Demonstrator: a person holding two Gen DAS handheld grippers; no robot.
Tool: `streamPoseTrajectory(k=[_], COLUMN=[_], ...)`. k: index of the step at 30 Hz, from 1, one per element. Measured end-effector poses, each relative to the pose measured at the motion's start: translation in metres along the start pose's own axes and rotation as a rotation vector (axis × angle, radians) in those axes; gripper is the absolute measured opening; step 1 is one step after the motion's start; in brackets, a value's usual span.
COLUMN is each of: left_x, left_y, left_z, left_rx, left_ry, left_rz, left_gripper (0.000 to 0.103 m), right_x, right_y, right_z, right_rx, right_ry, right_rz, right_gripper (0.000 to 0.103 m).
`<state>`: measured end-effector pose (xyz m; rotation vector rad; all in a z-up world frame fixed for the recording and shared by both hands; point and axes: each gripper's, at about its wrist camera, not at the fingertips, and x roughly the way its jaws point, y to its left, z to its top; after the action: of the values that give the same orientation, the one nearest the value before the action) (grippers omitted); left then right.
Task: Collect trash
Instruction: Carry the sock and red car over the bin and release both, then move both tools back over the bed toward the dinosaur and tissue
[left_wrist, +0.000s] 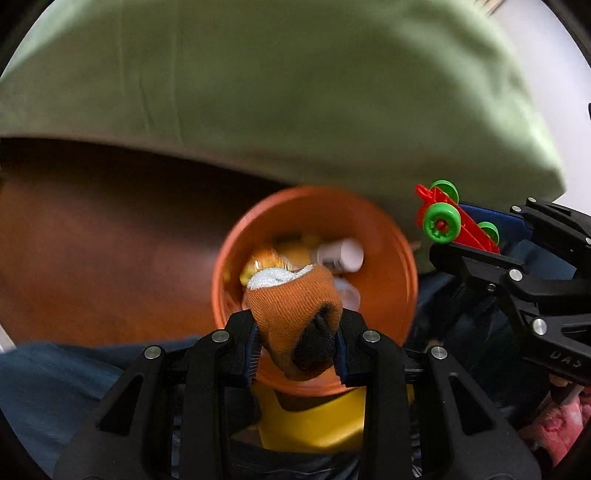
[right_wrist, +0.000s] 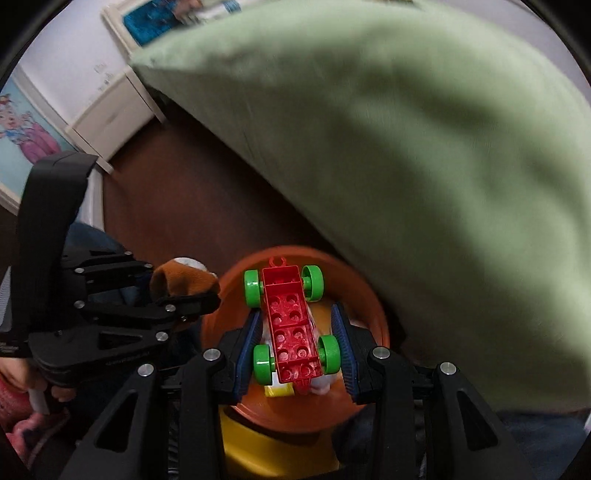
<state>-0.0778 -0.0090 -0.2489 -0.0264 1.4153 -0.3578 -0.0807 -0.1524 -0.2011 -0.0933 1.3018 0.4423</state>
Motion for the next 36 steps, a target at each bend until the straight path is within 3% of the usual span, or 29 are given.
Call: streamPoseTrajectory(k=[8, 9, 11, 14, 36], left_x=[0.043, 0.046, 0.05, 0.048, 0.035], left_y=[-0.006, -0.006, -0.003, -0.001, 0.004], left_z=[-0.007, -0.016, -0.019, -0.019, -0.017], left_rx=[-0.015, -0.02, -0.031, -0.039, -0.052], left_ry=[0.1, 0.108, 0.111, 0.102, 0.074], left_rz=[0.036, 0.042, 0.058, 0.078, 0.081], left_gripper=[0.032, 0.036, 0.047, 0.071, 0.073], right_x=[0.043, 0.045, 0.046, 0.043, 0.028], right_y=[-0.018, -0.02, -0.018, -0.015, -0.017], right_z=[-0.009, -0.008, -0.008, -0.015, -0.016], right_rx=[0.089, 0.096, 0.103, 0.112, 0.111], right_ry=[0.124, 0.129, 0.13, 0.119, 0.073], right_rz=[-0.006, -0.015, -0.026, -0.034, -0.041], right_gripper=[0.039, 0.04, 0.059, 0.063, 0.064])
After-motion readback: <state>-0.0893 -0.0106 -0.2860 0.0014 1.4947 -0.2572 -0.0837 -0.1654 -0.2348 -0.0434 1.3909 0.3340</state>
